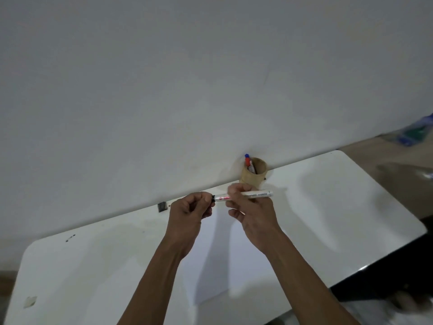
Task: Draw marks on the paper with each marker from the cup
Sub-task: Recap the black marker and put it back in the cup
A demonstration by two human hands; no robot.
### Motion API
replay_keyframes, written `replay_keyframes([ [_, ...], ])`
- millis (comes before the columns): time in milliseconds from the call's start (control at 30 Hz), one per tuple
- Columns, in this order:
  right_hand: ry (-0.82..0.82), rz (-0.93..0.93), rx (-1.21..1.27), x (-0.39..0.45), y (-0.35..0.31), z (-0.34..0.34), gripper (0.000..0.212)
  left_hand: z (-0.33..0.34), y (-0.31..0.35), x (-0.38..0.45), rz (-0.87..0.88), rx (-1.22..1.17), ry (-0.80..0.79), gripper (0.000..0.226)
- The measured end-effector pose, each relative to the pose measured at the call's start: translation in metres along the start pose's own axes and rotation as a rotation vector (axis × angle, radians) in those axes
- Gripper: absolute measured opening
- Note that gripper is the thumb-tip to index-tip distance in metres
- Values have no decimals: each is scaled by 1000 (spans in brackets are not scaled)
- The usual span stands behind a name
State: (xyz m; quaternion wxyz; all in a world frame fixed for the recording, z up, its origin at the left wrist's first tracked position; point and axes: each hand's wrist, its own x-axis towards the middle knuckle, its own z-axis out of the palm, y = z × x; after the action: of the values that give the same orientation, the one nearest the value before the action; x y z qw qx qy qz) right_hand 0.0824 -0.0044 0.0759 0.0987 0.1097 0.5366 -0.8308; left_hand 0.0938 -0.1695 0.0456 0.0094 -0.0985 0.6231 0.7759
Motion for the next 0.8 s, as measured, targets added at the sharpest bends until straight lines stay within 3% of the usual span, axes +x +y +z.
replay_keyframes([
  [67, 70, 0, 59, 7, -13, -20, 16, 5, 0, 8, 5, 50, 9, 16],
  [233, -27, -137, -597, 32, -47, -71, 21, 28, 9, 37, 66, 245, -58, 15],
  [367, -184, -208, -944, 62, -56, -94, 23, 73, 21, 62, 133, 370, -62, 12],
  [467, -255, -245, -1017, 82, -57, -108, 22, 106, 26, 79, 170, 482, -64, 8],
  [567, -178, -313, -989, 106, -62, -122, 18, 130, 22, 90, 176, 466, -23, 12],
  [700, 5, -419, -860, 142, -74, -131, 61, 139, -10, 98, 37, 504, 192, 33],
  [800, 38, -437, -748, 165, -77, -132, 86, 145, -39, 104, -75, 627, 258, 58],
])
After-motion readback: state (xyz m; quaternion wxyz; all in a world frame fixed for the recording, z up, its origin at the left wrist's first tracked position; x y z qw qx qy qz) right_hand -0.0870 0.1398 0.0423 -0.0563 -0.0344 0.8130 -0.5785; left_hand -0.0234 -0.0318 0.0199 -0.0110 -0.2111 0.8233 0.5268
